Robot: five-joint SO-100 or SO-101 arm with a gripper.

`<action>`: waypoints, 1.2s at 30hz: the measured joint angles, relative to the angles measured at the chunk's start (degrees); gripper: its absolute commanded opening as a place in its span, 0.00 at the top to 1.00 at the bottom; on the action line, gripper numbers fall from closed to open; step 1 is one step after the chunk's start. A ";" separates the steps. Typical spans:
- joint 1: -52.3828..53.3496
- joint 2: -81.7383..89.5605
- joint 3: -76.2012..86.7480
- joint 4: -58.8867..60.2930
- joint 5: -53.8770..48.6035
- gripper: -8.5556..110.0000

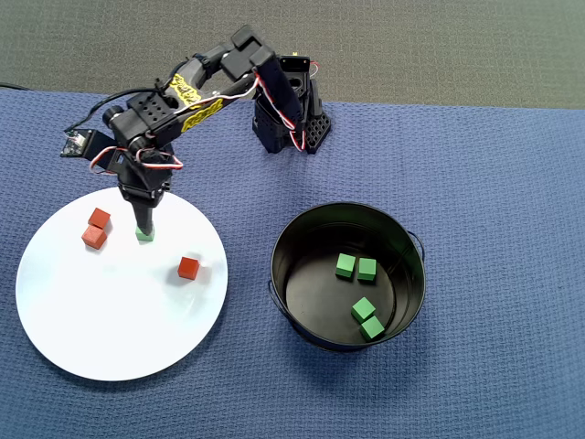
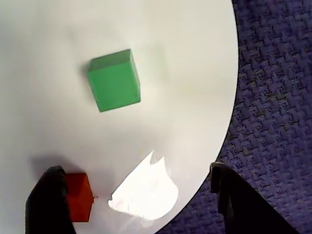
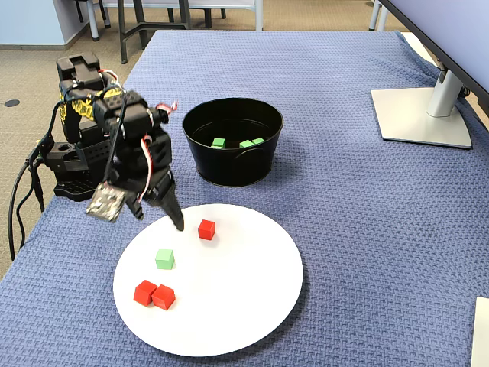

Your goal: Pick up the green cubes from the white plate and place them in the black recipient

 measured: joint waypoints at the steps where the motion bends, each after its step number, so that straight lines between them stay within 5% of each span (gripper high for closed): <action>1: 0.00 -0.79 -0.44 -0.53 0.18 0.66; 18: -0.09 -6.33 -3.60 -6.33 -16.79 0.67; 36: 0.00 -11.78 -4.31 -8.53 -23.20 0.67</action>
